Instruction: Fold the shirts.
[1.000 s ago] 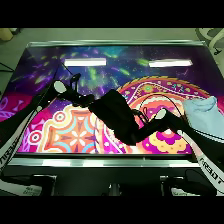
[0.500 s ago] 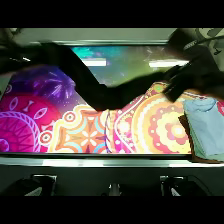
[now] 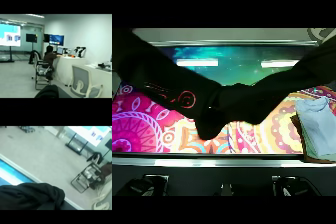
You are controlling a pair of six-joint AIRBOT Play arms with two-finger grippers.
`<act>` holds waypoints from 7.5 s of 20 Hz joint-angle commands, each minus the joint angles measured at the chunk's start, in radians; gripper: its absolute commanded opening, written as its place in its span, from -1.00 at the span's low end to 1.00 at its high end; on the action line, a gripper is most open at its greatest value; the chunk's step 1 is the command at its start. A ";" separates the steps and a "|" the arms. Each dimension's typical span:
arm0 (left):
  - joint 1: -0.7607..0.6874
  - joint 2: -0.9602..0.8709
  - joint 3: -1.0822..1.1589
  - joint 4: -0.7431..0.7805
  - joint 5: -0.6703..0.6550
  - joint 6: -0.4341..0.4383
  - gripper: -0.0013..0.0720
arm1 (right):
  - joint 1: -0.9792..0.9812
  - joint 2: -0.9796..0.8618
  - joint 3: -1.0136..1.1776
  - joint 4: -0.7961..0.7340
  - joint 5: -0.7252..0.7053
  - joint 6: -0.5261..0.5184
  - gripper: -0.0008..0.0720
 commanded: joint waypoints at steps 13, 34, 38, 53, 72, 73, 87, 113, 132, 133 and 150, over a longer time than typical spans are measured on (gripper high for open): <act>0.085 -0.299 -0.577 0.257 -0.384 -0.309 -0.89 | 0.000 -0.839 -0.044 0.173 0.129 0.190 -0.92; 0.031 -0.275 -1.262 -0.367 -0.141 -0.318 1.00 | 0.001 -0.925 -0.044 0.211 0.363 -0.029 -0.92; 0.006 -0.295 -1.260 -0.472 0.040 -0.318 0.31 | 0.001 -0.922 -0.044 0.204 0.367 -0.039 -0.92; 0.550 -0.440 -0.766 -0.468 -0.059 -0.069 -0.90 | 0.009 -0.781 -0.594 0.655 0.328 -0.089 -0.92; 0.248 -0.271 -1.267 -0.402 -0.219 -0.133 0.53 | 0.056 -0.775 -0.618 0.618 0.227 -0.090 -0.92; 0.216 -0.271 -1.267 -0.402 -0.188 -0.157 0.53 | 0.056 -0.764 -0.618 0.618 0.218 -0.093 -0.92; 0.175 0.026 -0.742 -0.401 -0.140 0.150 -0.91 | 0.054 -0.277 -0.307 0.187 -0.069 -0.060 -0.92; 0.229 -0.463 -0.363 0.064 -0.407 -0.172 -0.90 | 0.054 -0.919 0.217 0.039 0.045 0.164 -0.92; 0.460 -0.481 -0.791 0.098 -0.860 -0.121 0.48 | -0.356 -1.000 -0.058 0.326 0.654 -0.017 -0.29; 0.460 -0.454 -0.872 0.097 -0.834 -0.121 0.47 | -0.355 -0.974 -0.130 0.336 0.634 -0.023 -0.20; 0.369 -0.437 -1.087 -0.106 -0.547 -0.076 -0.67 | -0.302 -0.689 -0.851 0.536 0.295 -0.136 0.40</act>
